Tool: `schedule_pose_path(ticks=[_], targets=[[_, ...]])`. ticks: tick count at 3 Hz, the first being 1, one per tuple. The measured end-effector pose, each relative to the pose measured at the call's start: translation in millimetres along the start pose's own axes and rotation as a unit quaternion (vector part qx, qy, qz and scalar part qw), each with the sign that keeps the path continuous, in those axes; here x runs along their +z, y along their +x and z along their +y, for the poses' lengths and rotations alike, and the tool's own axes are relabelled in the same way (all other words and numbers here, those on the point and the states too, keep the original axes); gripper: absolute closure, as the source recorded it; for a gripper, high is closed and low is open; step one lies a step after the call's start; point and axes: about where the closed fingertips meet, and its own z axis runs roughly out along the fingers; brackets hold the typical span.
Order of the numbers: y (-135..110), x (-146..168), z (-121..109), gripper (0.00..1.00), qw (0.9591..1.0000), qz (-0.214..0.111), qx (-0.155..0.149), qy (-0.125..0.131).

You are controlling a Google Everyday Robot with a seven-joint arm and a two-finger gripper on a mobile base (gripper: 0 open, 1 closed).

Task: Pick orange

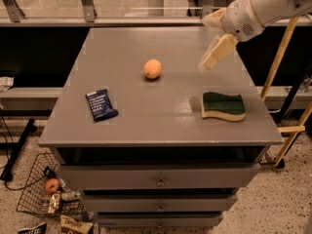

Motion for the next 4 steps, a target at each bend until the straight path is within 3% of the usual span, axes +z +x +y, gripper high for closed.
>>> schedule_pose_path(ticks=[1,3,4], targets=[[-12,36,-3,0.0,0.9996,0.007,0.014,-0.024],[-56,85,9,0.0,0.9987,0.046,0.007,-0.024],[-64,110,15,0.0,0.9975,0.057,0.005,-0.041]])
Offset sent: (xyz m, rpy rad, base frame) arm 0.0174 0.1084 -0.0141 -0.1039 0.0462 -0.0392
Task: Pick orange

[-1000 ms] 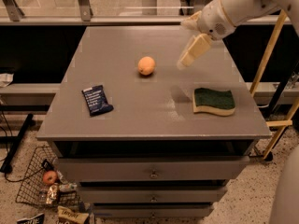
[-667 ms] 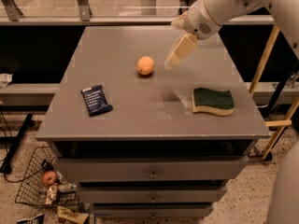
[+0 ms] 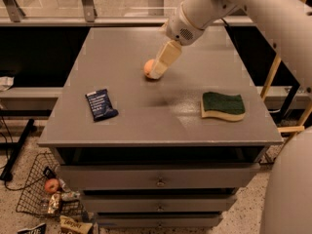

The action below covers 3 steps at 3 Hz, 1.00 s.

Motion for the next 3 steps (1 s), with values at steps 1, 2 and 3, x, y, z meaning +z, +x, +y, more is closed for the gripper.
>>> schedule_pose_path(ticks=[1,2,3], targets=[[-3,20,-3,0.0,0.9998,0.012,-0.003,-0.012],[4,33,-10,0.0,0.9994,0.028,0.004,-0.02],[28,46,-12,0.0,0.9977,0.052,0.03,-0.031]])
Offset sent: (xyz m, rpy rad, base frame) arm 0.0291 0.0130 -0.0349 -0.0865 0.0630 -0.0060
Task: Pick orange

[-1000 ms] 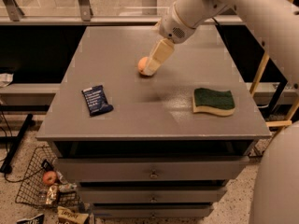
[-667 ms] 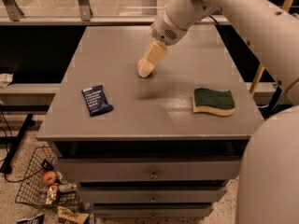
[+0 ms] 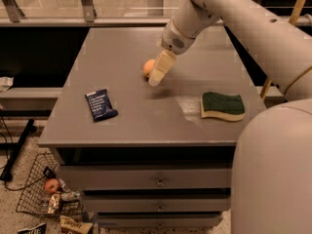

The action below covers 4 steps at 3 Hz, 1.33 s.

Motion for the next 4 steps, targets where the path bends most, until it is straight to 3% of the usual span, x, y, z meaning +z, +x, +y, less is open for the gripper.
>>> schedule_pose_path(ticks=[1,3,4], targets=[[-3,5,-1,0.0,1.0,0.002,-0.004,-0.007],[0,16,-2,0.39,0.9998,0.002,-0.005,-0.02],[0,14,-2,0.72,0.9997,-0.008,-0.012,-0.022]])
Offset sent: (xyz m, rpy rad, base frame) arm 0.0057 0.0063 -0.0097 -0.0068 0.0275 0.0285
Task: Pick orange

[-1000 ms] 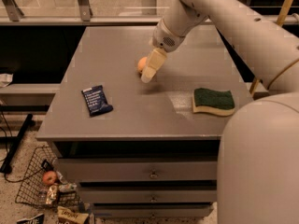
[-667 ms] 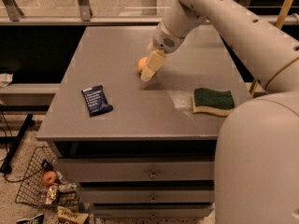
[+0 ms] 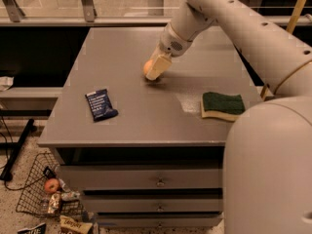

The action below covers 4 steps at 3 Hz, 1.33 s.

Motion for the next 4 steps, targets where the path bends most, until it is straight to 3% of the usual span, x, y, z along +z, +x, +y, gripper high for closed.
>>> schedule_pose_path(ticks=[1,2,3,4], targets=[[-8,-21,4,0.95,0.9993,-0.028,-0.023,0.01],[-29,-57,17,1.0,0.9939,-0.08,-0.073,0.022],[-50,-83,32,1.0,0.9831,-0.134,-0.123,0.017],[-52,-83,33,1.0,0.9819,-0.139,-0.128,0.016]])
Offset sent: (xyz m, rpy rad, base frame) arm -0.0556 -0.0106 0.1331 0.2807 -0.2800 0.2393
